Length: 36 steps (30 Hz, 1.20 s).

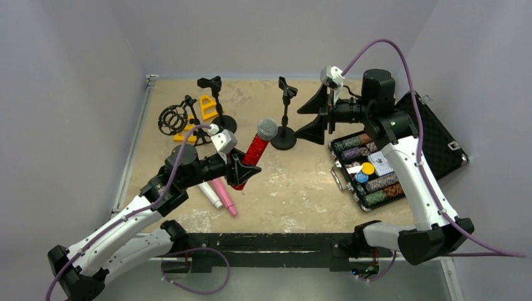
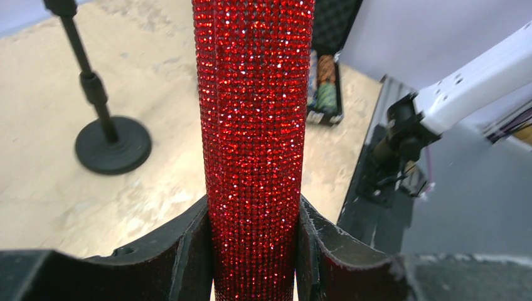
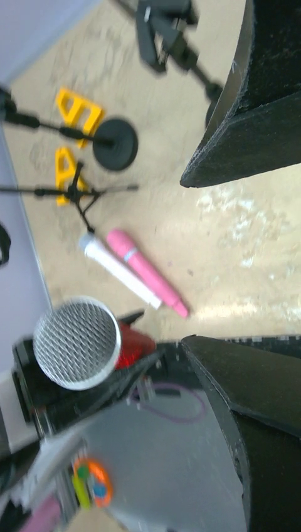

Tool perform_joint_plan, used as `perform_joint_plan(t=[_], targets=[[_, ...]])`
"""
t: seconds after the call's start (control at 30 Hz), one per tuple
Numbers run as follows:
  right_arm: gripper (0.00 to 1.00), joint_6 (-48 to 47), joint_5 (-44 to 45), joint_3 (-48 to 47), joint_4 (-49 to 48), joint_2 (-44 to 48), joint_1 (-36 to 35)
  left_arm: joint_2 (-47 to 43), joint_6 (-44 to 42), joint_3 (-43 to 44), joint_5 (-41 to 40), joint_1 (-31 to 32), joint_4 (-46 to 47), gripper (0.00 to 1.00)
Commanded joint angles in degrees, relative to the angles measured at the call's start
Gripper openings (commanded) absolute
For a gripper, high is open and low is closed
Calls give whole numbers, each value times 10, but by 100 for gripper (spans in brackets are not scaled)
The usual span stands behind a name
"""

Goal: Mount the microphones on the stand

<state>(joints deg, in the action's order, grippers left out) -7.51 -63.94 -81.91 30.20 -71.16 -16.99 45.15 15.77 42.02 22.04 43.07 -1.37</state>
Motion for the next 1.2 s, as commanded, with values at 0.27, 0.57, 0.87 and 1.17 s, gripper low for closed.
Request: perform_joint_plan(t=[0.27,0.57,0.87,1.17], targets=[[90,7,372,-187,36,-122,-30,-87,-194,1,-114,-5,-168,0],[86,33,552,-314,30,-241,-102,-116,-217,3,-128,-5,-205,0],[63,16,592,-352,35,-320,-118,-120,-229,-7,-131,-5,-220,0],[25,-1,602,-346,42,-346,-141,-114,-231,0,-128,-5,-237,0]])
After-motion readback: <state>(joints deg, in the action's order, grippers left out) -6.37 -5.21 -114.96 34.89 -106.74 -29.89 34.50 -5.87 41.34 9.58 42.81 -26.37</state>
